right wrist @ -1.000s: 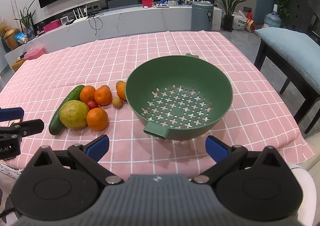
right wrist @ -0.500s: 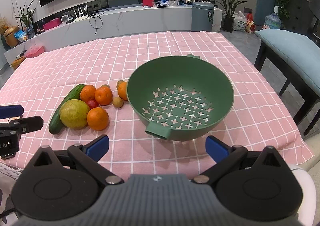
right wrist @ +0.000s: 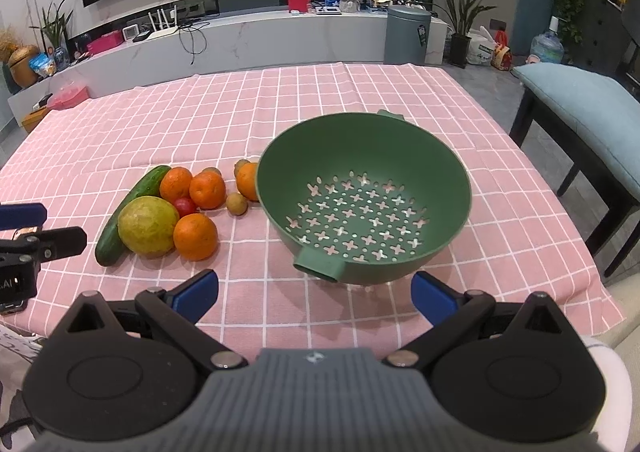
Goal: Organize fruits
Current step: 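Grasp the yellow-green pomelo with the right gripper while the left gripper grasps the cucumber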
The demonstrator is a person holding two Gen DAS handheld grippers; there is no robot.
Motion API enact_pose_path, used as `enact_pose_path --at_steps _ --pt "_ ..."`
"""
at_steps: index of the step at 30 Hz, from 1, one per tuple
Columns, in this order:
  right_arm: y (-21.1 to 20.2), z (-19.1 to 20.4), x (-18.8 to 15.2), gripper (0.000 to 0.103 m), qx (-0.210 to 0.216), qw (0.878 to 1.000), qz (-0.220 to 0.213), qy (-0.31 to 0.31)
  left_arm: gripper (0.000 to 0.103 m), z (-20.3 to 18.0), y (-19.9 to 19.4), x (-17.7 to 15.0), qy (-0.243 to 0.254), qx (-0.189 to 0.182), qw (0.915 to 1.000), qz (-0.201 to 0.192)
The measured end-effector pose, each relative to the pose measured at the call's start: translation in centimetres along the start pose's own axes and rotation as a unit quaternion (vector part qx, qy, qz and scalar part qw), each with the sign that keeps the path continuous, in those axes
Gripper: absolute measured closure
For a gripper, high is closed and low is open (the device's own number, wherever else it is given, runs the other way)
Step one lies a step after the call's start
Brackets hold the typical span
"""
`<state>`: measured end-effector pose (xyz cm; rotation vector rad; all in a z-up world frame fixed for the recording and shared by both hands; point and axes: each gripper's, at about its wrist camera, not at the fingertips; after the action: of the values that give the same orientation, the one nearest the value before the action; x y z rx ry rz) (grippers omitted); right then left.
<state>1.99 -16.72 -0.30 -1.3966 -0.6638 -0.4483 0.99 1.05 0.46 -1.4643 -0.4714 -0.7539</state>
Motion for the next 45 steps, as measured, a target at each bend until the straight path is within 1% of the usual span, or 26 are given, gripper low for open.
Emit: enact_pose_path --at_steps 3,5,7,9,11,13,14,15,16,18,21,22,27,34,36,37,43,45 --pt "0.0 0.6 0.4 0.005 0.007 1.0 -0.007 -0.01 0.032 0.6 0.2 0.3 0.004 0.001 1.0 0.002" --pt "0.0 1.3 0.6 0.005 0.012 0.999 -0.02 -0.026 0.033 1.1 0.4 0.6 0.002 0.003 1.0 0.003" --pt "-0.1 2.2 0.9 0.012 0.022 0.998 -0.04 -0.046 0.043 2.1 0.8 0.8 -0.008 0.001 0.9999 0.008" --pt "0.0 2.9 1.1 0.012 0.048 0.995 -0.055 -0.061 0.046 3.3 1.1 1.0 -0.029 -0.005 0.9995 0.012" --pt "0.3 3.7 1.5 0.016 0.071 0.993 -0.063 -0.067 0.051 4.6 1.6 1.1 -0.052 -0.011 0.9985 0.015" --pt "1.0 4.7 1.9 0.027 0.083 0.991 -0.061 -0.082 0.054 5.8 2.2 1.1 -0.069 -0.013 0.9973 0.021" --pt "1.4 5.4 2.1 0.03 0.088 0.99 -0.057 -0.091 0.054 6.3 2.5 1.1 -0.076 -0.018 0.9966 0.025" --pt "1.9 6.0 2.2 0.036 0.095 0.989 -0.05 -0.099 0.055 6.8 2.9 1.1 -0.081 -0.024 0.9959 0.031" --pt "2.3 6.4 2.3 0.037 0.101 0.988 -0.044 -0.105 0.055 7.2 3.4 1.1 -0.085 -0.029 0.9952 0.038" --pt "3.4 7.4 2.5 0.038 0.116 0.986 -0.03 -0.116 0.055 7.9 4.3 1.0 -0.092 -0.027 0.9942 0.049" --pt "4.9 8.9 2.6 0.038 0.133 0.981 -0.012 -0.14 0.065 8.6 5.6 0.9 -0.095 -0.017 0.9926 0.074" --pt "5.4 9.4 2.6 0.038 0.135 0.98 -0.008 -0.149 0.065 8.8 6.2 0.8 -0.096 -0.016 0.9918 0.082" --pt "7.6 11.5 2.9 0.038 0.144 0.971 0.005 -0.191 0.065 9.7 8.1 0.3 -0.103 -0.021 0.9893 0.101" --pt "9.5 13.0 3.2 0.037 0.151 0.96 0.02 -0.234 0.065 10.4 9.5 -0.2 -0.11 -0.04 0.9873 0.107" --pt "10.0 13.4 3.2 0.032 0.155 0.956 0.026 -0.247 0.065 10.6 9.7 -0.3 -0.114 -0.042 0.9866 0.108" --pt "10.3 13.7 3.2 0.031 0.155 0.954 0.026 -0.255 0.065 10.7 9.9 -0.4 -0.116 -0.045 0.9863 0.108" --pt "12.2 15.4 2.8 0.031 0.147 0.945 0.031 -0.29 0.065 11.0 10.4 -0.5 -0.121 -0.057 0.9853 0.106" --pt "12.5 15.8 2.6 0.031 0.138 0.943 0.027 -0.302 0.065 11.1 10.4 -0.6 -0.123 -0.06 0.985 0.105"
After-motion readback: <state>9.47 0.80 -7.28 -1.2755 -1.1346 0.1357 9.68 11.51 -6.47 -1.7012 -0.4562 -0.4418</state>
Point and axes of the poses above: each gripper's, at about its wrist camera, not at the fingertips, and y roughly the way its jaws point, z to its left, x to its top, and after that the axes turned 1 degree about y, right-handed
